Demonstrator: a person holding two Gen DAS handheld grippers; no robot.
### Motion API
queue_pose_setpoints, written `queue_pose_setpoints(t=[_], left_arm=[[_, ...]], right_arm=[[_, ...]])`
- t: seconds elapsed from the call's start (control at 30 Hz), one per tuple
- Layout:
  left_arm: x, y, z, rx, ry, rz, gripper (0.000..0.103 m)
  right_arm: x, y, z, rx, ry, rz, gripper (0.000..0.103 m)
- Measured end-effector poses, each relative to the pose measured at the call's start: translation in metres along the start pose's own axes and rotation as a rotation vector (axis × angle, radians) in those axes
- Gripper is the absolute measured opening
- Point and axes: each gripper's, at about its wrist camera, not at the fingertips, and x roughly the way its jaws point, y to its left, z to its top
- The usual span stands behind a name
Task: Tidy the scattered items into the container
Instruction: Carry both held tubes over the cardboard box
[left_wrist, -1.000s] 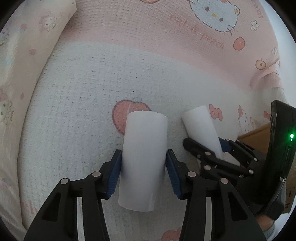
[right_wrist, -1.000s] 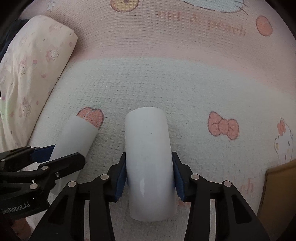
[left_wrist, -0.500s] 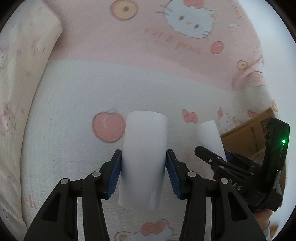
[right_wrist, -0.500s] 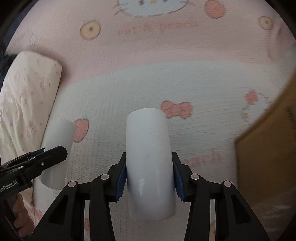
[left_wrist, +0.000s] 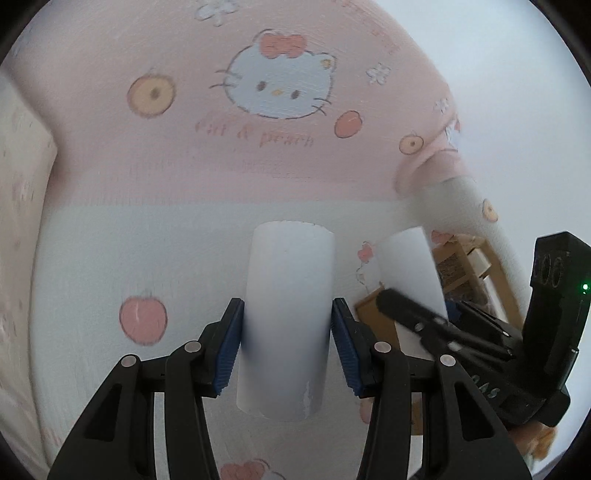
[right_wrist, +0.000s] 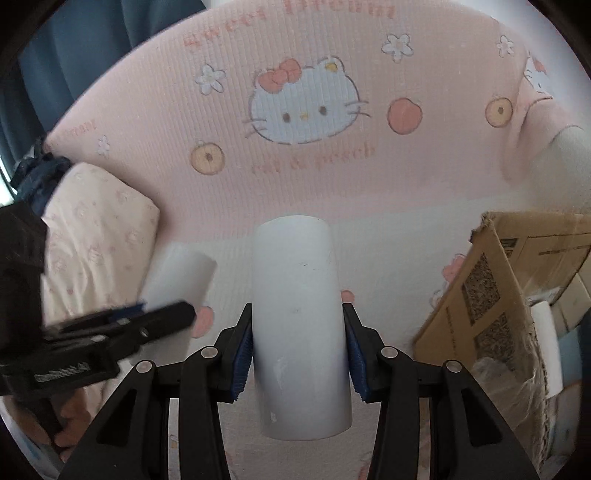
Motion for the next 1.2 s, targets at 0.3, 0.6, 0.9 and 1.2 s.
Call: queue_pose_setpoints(t=[0.3,0.6,0.9,1.2], left_arm=[[0.009,-0.044,0.032,0.063,0.027,-0.157,0.052],[0.006,-0.125,0.064,0.260,0.010,-0.242,0.052],[0.030,-0.191,0.085,0.450,0.130,-0.284,0.052],[0.049,-0.232,0.082,0.525,0.214,-0.366,0.052]], right_arm=[[-0.038,-0.025,0.015,0.052,-0.049,0.038,0.041],[-0.070,-0.096,0.031,0.383,-0.001,0.123,0.041],[-0.102,-0.139,0.026,0.403,-0.042,0.037,0.041],[-0.134,-0.189,0.022,0.422,-0.025,-0.099,0.041]])
